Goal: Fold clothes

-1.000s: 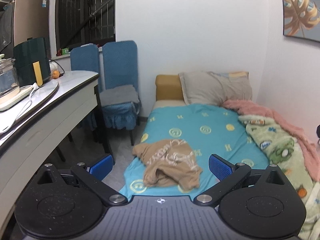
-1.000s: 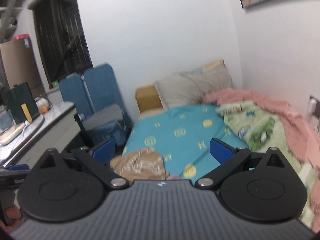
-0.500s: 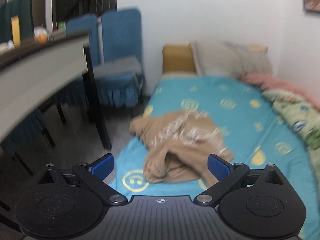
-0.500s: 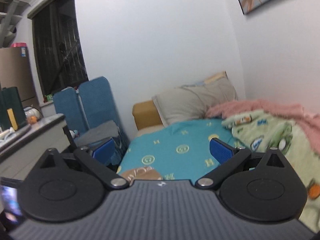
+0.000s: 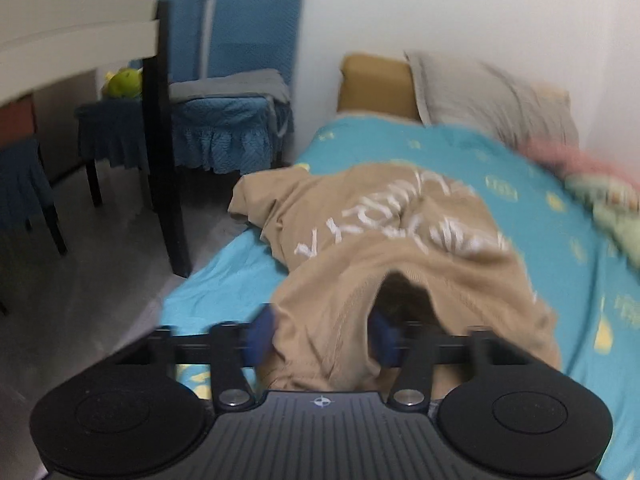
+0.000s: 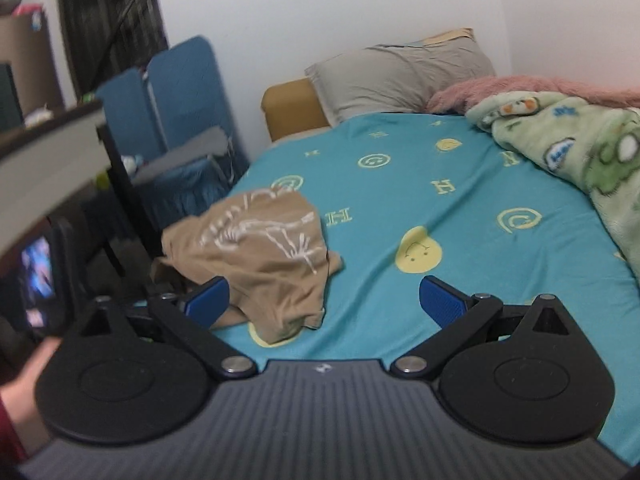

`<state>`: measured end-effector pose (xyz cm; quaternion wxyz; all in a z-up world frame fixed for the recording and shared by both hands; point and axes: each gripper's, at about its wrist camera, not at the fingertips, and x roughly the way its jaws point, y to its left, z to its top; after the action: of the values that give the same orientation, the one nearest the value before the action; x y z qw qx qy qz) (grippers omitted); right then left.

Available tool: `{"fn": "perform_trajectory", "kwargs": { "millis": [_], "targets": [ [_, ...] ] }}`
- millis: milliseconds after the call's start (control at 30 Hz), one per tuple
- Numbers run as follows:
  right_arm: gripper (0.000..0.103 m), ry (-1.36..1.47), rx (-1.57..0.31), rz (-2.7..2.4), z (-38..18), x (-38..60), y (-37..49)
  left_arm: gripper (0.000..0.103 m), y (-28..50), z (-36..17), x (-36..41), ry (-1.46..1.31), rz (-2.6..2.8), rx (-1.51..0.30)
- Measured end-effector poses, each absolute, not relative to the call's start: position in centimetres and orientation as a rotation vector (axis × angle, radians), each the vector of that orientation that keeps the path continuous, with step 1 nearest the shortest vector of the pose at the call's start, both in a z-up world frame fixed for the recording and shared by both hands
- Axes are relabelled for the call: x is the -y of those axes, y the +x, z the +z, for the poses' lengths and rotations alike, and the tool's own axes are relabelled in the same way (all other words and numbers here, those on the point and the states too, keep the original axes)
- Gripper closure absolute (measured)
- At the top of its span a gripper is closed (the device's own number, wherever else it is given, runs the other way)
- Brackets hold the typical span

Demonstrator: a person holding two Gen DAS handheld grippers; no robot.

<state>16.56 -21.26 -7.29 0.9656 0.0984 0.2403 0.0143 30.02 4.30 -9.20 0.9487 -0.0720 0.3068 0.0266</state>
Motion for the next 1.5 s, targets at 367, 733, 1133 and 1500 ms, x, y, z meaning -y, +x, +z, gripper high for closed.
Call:
{"fn": "perform_trajectory", "kwargs": {
  "millis": [367, 733, 1133, 1500],
  "targets": [
    [0.0, 0.088, -0.493, 0.068, -10.8, 18.0, 18.5, 0.098, 22.5, -1.1, -4.4, -0.109, -0.218, -0.349],
    [0.0, 0.133, -0.504, 0.118, -9.4, 10.7, 17.1, 0.098, 15.6, 4.1, -6.2, -0.169, -0.338, -0.256],
    [0.0, 0.16, -0.559, -0.154, -7.9, 8.9, 19.1, 0.098, 17.1, 0.8, -11.3, -0.345, -0.324, -0.36],
    [0.0, 0.145, -0.456, -0.258, -1.0, 18.5, 16.8, 0.099, 14.8, 2.9, -7.2, -0.332, -0.546, -0.286]
  ]
}}
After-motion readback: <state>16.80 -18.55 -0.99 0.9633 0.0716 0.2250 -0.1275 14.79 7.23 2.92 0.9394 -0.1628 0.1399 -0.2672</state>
